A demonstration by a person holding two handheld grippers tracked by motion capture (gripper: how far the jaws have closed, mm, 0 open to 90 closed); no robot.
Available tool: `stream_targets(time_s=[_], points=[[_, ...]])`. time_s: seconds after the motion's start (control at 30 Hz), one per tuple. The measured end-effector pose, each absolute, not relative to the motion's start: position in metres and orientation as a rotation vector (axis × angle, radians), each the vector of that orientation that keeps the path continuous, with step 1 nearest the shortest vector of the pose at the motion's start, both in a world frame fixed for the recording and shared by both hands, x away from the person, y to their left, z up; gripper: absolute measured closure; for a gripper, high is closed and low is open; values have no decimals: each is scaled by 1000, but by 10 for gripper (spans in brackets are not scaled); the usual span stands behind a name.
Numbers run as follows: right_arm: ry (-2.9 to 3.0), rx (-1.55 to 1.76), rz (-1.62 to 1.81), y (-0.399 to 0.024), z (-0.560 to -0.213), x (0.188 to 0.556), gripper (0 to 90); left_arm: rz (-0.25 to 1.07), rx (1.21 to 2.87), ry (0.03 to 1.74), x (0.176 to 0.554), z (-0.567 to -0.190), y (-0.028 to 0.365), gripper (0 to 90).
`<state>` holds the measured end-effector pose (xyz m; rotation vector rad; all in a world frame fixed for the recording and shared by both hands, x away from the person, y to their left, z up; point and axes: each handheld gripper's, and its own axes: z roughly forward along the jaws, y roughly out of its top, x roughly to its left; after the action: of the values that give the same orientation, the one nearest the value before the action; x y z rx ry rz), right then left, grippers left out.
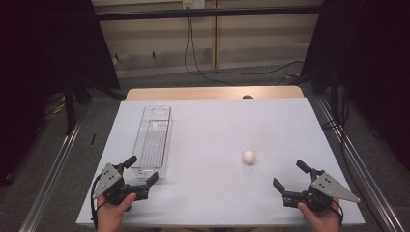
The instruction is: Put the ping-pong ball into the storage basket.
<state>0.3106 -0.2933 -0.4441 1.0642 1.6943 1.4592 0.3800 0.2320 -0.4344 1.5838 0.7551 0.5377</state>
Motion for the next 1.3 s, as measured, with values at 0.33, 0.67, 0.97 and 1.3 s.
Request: stream_targets(time_s=[0.33, 0.67, 0.97, 1.3], points=[[1690, 1070, 1463, -293, -444, 310, 3, 547, 1595, 755, 380, -432, 228, 23], [1692, 1064, 1472, -294, -443, 308, 3, 540, 1611, 741, 382, -429, 216, 23], [1689, 1057, 1476, -293, -443, 309, 3, 508, 1638, 708, 382, -424, 202, 23], [1697, 1054, 1477, -293, -443, 308, 3, 467, 1647, 695, 383, -420, 187, 23]])
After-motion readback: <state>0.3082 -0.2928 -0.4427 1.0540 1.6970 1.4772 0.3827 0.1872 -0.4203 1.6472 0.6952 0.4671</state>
